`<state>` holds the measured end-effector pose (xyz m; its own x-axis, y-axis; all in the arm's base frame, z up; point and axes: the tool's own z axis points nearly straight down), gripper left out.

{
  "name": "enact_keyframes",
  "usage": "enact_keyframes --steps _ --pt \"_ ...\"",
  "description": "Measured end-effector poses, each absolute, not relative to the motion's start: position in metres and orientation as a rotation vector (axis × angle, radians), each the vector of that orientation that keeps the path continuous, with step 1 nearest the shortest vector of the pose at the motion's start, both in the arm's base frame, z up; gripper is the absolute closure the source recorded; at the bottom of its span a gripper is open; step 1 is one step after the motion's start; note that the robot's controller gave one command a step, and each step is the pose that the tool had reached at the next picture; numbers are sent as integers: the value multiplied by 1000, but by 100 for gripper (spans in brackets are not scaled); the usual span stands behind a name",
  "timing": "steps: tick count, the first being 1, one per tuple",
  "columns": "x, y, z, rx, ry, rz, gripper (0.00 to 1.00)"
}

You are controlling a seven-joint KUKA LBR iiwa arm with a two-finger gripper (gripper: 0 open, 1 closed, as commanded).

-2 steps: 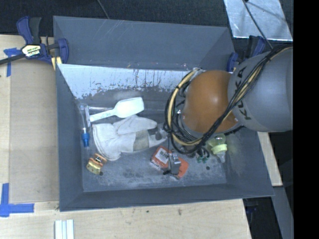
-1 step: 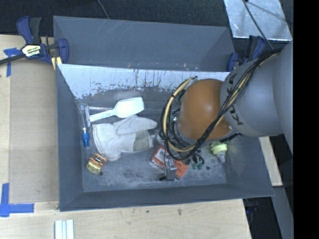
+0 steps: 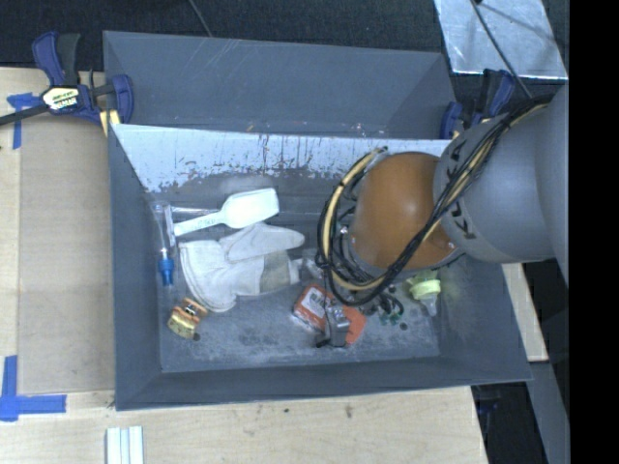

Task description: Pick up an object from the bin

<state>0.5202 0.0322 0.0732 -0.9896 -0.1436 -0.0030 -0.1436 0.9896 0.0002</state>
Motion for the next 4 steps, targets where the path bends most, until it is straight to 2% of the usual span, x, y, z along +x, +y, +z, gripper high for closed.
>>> enact_keyframes --steps 1,2,3,4 --pt "527 0 91 -100 3139 1 0" --pt "515 -11 74 -606 3068 -1 100" --pt "515 -11 74 -605 3068 -1 100" --pt "508 -10 222 -688 3061 0 100"
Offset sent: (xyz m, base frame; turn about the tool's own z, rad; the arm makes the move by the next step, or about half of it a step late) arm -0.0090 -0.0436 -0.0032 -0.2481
